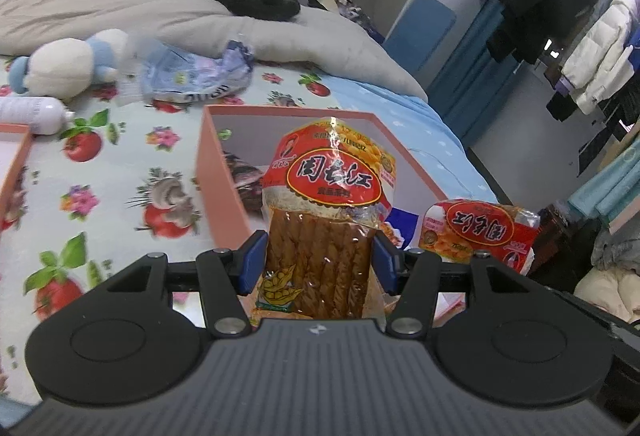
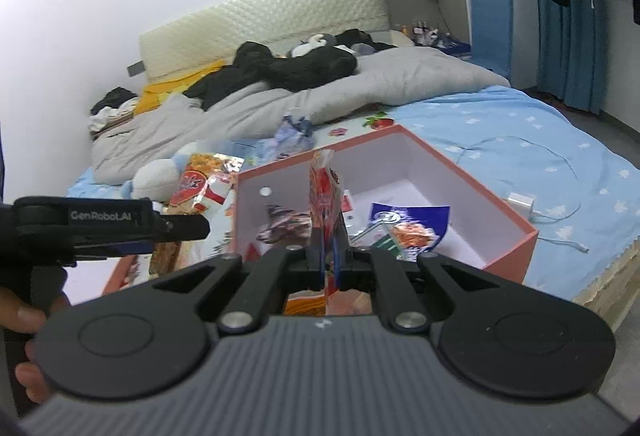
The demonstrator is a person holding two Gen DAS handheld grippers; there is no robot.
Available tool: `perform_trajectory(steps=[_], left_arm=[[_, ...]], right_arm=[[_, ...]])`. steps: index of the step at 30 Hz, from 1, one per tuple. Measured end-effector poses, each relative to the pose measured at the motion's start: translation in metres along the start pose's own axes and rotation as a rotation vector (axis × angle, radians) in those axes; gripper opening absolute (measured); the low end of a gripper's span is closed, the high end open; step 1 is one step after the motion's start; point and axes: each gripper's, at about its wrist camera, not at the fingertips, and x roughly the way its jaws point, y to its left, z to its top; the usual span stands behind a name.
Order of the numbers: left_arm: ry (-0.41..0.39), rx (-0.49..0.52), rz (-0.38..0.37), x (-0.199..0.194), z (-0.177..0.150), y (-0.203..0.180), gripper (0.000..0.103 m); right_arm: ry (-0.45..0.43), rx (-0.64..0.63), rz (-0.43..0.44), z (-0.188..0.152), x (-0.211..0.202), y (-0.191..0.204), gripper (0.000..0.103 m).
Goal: Organize snacks
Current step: 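Lift and carry both red packets over the deep pink box with both grippers, then open both grippers to drop the red packets into the deep pink box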
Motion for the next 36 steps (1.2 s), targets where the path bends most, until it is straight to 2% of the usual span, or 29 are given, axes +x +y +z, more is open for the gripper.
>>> perform_trajectory(steps=[9,23,28,30,32,33,36], left_arm=[[0.051,0.031,-0.001,0.07,0.036,-0.016,0.061],[0.114,0.072,0.031,0.171,0.087,-0.011,0.061],[0.136,0.08,0.032,0.182,0.092,-0.006,0.061],[0.14,0.078,0.032,0.18,0.093,-0.005,0.065],[0.132,0.086,0.055,0.175,0.096,-0.005,0.078],[0.122,0.087,0.062,0.169,0.097,-0.006,0.078],[0.098,0.084,0.029,0.149,0.098,-0.008,0.079]], right_arm=[[0.023,0.028,-0.007,0.023,0.05,-0.026,0.008],[0.072,0.07,-0.001,0.052,0.15,-0.056,0.008],[0.107,0.098,-0.007,0.05,0.164,-0.06,0.011],[0.111,0.119,0.0,0.051,0.162,-0.061,0.012],[0.106,0.117,-0.007,0.053,0.157,-0.059,0.026],[0.104,0.117,-0.008,0.053,0.152,-0.057,0.03],[0.086,0.116,0.002,0.056,0.137,-0.054,0.033]])
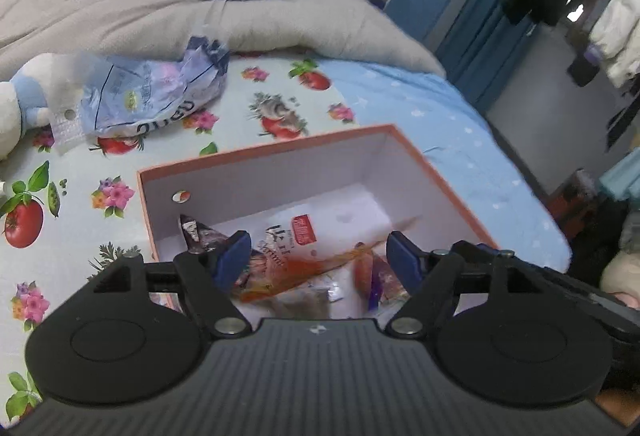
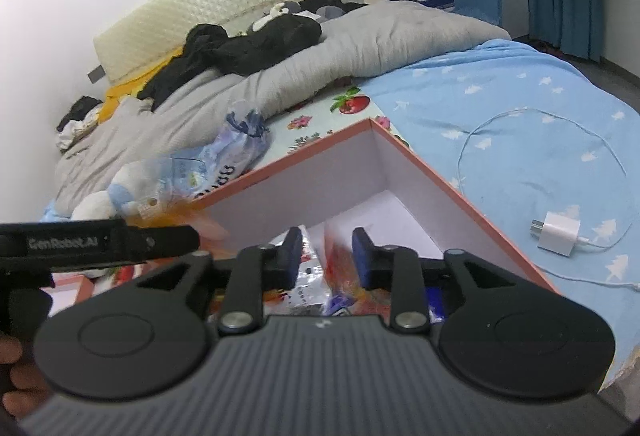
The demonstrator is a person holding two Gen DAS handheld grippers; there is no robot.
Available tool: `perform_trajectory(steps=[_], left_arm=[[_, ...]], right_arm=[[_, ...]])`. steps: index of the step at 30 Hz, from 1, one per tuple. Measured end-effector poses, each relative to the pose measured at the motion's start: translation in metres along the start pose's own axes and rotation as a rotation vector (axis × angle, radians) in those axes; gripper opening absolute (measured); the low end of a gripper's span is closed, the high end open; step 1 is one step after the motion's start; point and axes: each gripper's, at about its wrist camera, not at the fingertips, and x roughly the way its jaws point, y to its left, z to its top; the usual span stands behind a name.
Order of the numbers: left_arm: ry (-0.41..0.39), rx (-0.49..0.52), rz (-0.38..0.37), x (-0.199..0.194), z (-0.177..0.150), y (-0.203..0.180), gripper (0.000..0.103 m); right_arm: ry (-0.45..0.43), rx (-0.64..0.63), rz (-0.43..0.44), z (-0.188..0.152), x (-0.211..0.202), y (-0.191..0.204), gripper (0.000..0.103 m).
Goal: Organize snacks
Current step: 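Open both grippers to drop the red packets into the deep pink box, then withdraw both grippers up from the deep pink box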
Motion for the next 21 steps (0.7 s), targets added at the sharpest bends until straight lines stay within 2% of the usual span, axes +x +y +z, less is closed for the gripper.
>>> perform_trajectory(steps=[15,21], left_arm=[[-0.177,0.088,-0.028,-0.141,-0.031,-0.037,0.079],[-0.24,0.107,-0.033,-0.185,-0.047,-0.043,0.079]], right_arm=[[-0.178,-0.026,0.008,0.0,-0.113,0.029,0.033],[-0.209,-0.037,0.025,-0.006,-0.142,0.037,0.033]])
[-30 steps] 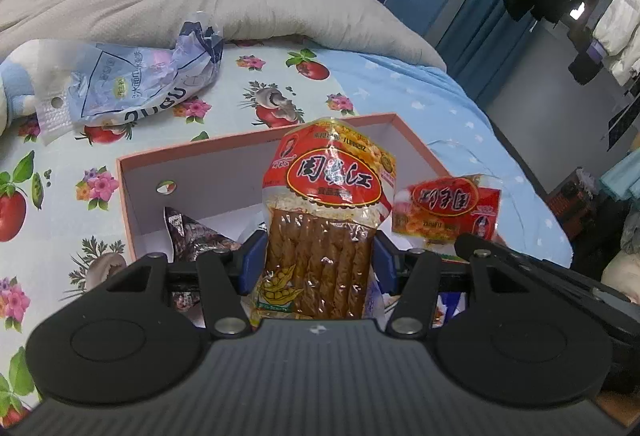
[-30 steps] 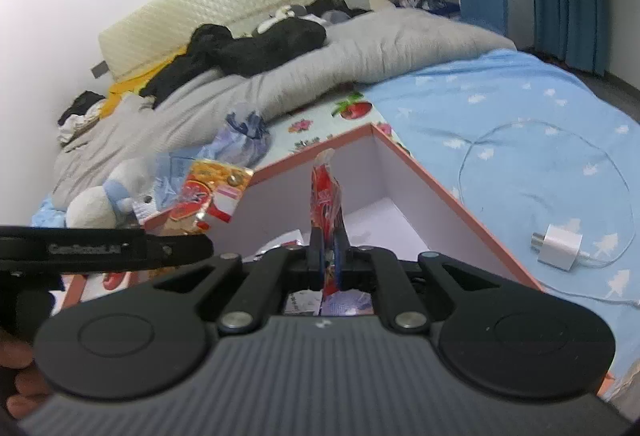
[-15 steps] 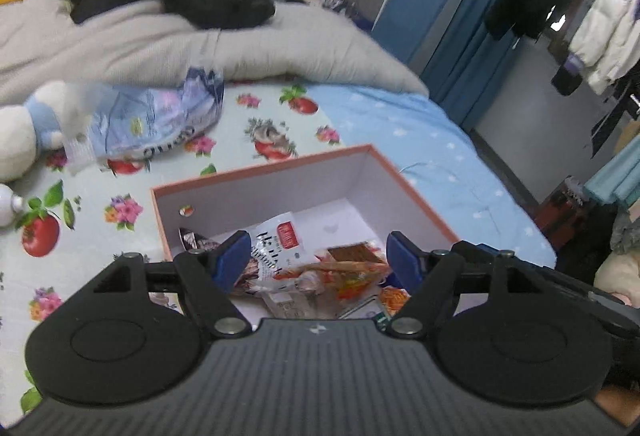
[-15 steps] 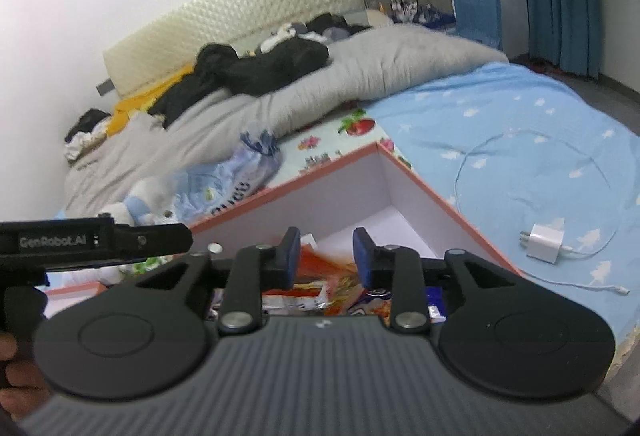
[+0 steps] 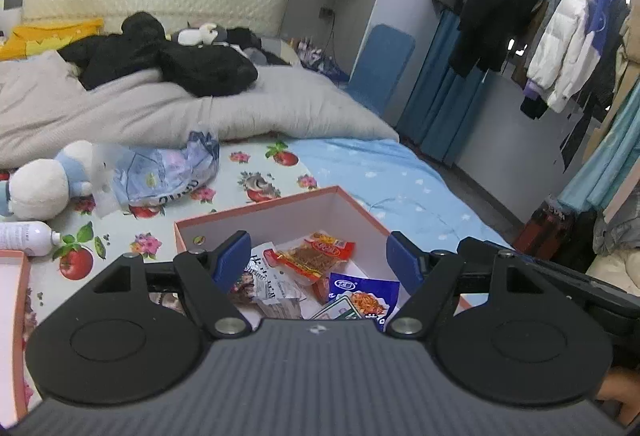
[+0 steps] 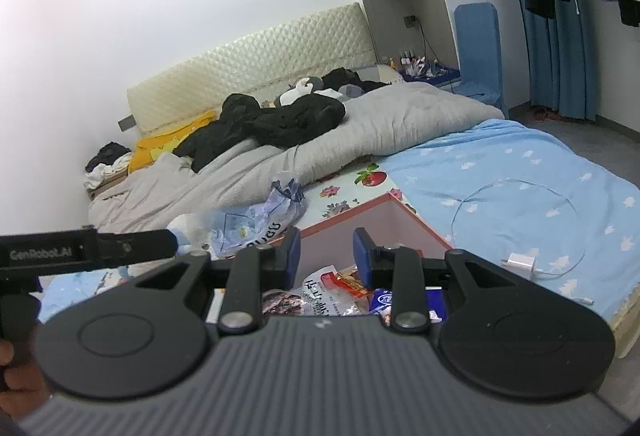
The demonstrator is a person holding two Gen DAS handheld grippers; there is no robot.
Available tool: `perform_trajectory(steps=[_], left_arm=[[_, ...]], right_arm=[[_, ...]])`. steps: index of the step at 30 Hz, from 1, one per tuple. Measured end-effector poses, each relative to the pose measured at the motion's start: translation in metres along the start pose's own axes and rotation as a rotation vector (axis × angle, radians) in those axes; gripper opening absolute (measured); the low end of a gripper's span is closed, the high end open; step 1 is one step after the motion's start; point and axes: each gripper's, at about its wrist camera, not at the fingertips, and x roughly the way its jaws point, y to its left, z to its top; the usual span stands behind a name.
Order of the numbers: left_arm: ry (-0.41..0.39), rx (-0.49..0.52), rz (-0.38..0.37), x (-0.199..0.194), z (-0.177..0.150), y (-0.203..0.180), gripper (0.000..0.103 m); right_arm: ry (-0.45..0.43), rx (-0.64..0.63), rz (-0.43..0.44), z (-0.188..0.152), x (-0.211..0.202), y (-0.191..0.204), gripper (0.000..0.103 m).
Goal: Organize snacks
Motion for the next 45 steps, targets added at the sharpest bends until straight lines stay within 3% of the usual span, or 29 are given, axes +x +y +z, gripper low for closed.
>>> perform_trajectory(steps=[7,10,16,25,45], left_arm=[[-0.04,0.005,0.0,-0.039,-0.012,-0.005,0.079],[-0.044,0.013,-0.002,-0.055,-0.026,-0.01,0.079],[-0.031,0.062,0.02,-0.086,-0.059,-0.022,0.079],[-0.02,0.052,0.047,-0.116,-0.091,-0.018,0.079],[-0.018,0.025,0.089,-0.119,-0.122,-0.008,0.079]], right_arm=[[-0.026,-0.013,0.005,-0.008,-0.031,0.004,0.033],[-0.045,-0.036,-0.031,-0.016,-0.044,0.006,0.033],[-0.023,-0.055,-0.032,-0.041,-0.07,0.008,0.033],[0.005,-0.054,-0.024,-0.063,-0.094,0.005,0.033],[0.054,-0.094,-0.039,-0.092,-0.091,0.011,0.033]])
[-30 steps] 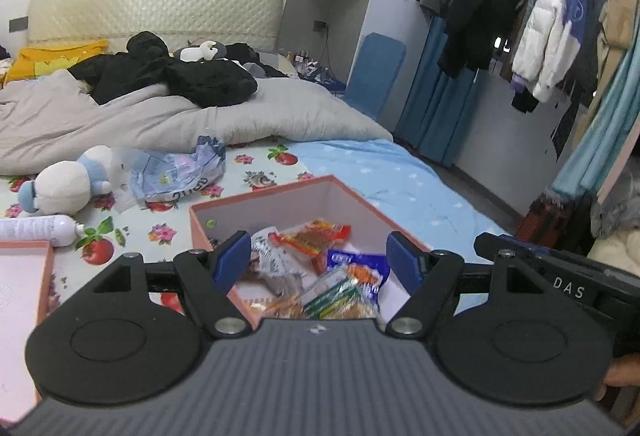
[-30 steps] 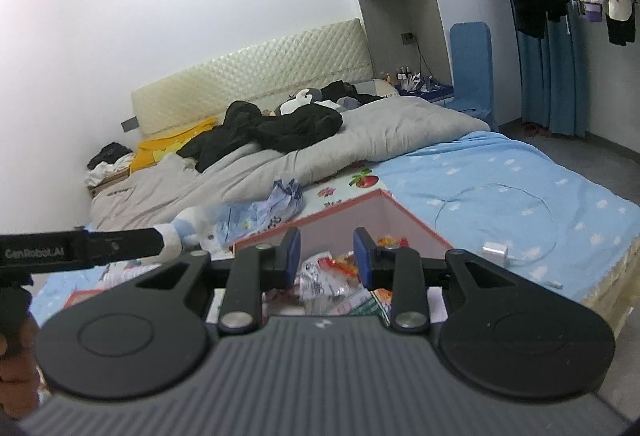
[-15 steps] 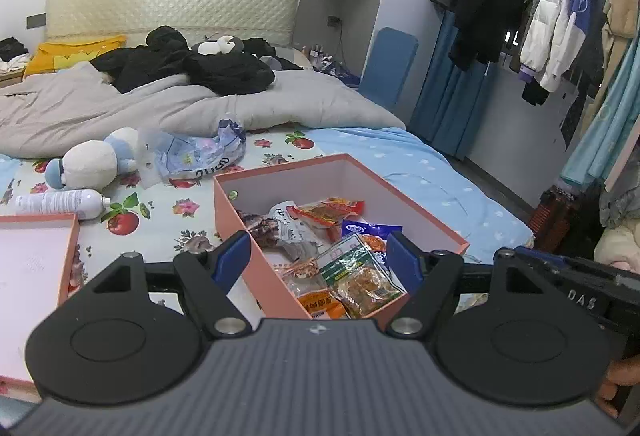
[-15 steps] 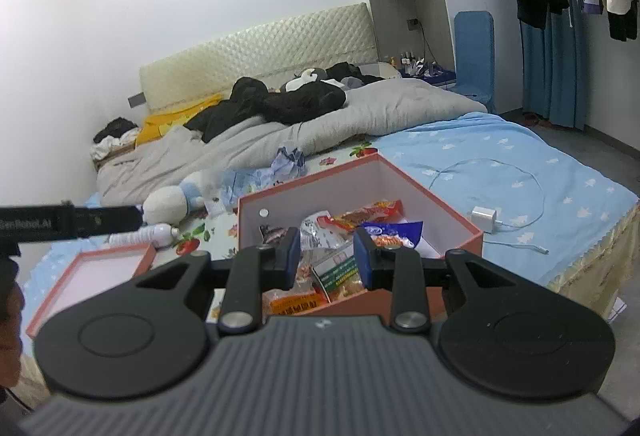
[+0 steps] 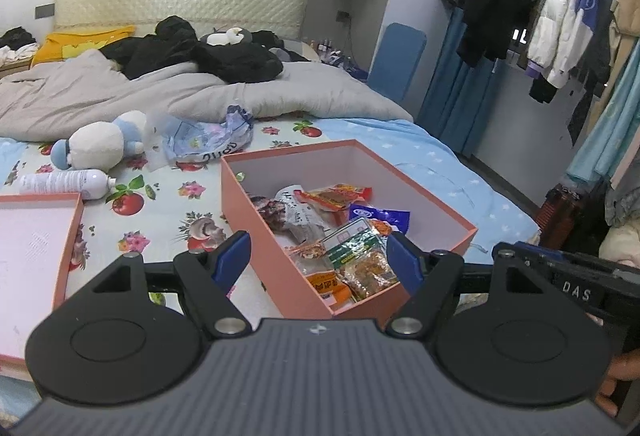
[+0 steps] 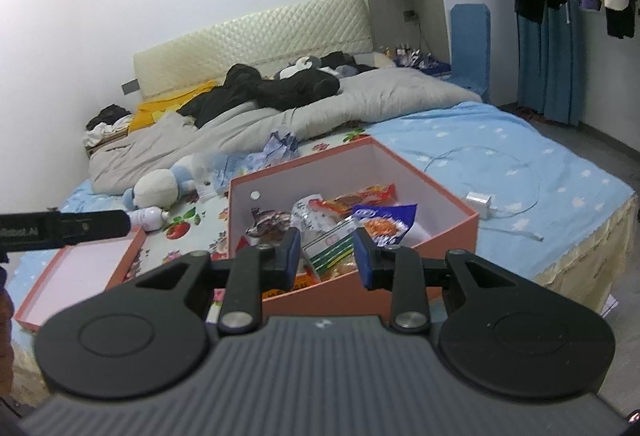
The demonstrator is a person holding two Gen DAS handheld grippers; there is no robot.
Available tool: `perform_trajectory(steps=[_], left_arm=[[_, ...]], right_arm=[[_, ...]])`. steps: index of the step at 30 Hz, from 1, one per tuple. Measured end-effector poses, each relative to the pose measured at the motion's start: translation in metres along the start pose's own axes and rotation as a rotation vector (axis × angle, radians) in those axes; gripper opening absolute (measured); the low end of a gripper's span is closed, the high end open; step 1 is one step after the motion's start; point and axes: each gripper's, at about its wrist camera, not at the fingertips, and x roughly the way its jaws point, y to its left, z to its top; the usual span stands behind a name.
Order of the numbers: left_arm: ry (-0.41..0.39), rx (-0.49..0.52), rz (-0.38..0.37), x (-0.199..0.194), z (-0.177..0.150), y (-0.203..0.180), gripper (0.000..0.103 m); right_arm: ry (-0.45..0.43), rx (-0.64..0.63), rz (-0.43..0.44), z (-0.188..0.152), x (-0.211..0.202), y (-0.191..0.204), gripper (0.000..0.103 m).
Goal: Organize snacks
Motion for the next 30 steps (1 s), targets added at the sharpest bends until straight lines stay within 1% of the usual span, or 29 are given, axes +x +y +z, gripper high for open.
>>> perform_trajectory(steps=[3,10,21,27,28,29,30], left_arm=[[-0.006,-0.007,0.005,0.002,-0.002,0.004,0.079],[-0.004,0.012,0.013,0.008,-0.004,0.005,0.079],[0.008,-0.006,0.016,0.013,-0.008,0.01,0.079],[0.017,0.007,0.016,0.014,-0.008,0.009,0.087],[0.019,0.003,0.014,0.015,-0.008,0.01,0.092],[0.019,-0.001,0.013,0.015,-0.008,0.011,0.096],[0.02,-0.006,0.013,0.015,-0.008,0.012,0.097]], right_arm=[[0.015,-0.004,0.006,-0.004,0.005,0.003,0.033],[0.028,0.001,0.009,-0.01,0.01,0.006,0.033],[0.033,0.004,-0.009,-0.011,0.015,0.004,0.033],[0.033,0.014,-0.022,-0.013,0.017,0.0,0.033],[0.034,0.018,-0.026,-0.013,0.017,-0.001,0.034],[0.03,0.023,-0.029,-0.013,0.017,-0.001,0.053],[0.02,0.029,-0.032,-0.013,0.017,-0.002,0.078]])
